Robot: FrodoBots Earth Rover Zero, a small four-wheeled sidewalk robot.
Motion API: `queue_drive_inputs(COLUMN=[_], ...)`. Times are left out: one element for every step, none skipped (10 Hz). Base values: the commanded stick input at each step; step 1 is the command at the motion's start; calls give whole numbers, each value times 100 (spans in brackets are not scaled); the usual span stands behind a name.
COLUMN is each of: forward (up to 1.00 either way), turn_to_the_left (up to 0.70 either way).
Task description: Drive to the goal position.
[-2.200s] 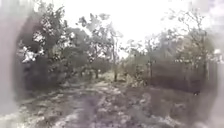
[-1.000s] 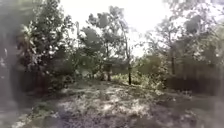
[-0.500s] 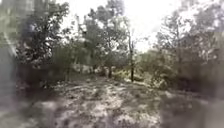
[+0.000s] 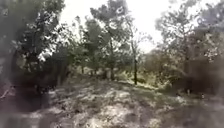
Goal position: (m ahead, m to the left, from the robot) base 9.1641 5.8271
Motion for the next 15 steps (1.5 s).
queue_drive_inputs(forward=[85,85,85,85,85,85,85,85,85,85,85,85,85,85,85], turn_to_the_left=[34,34,13,0,0,0,0,0,0,0,0,0,0,0,0])
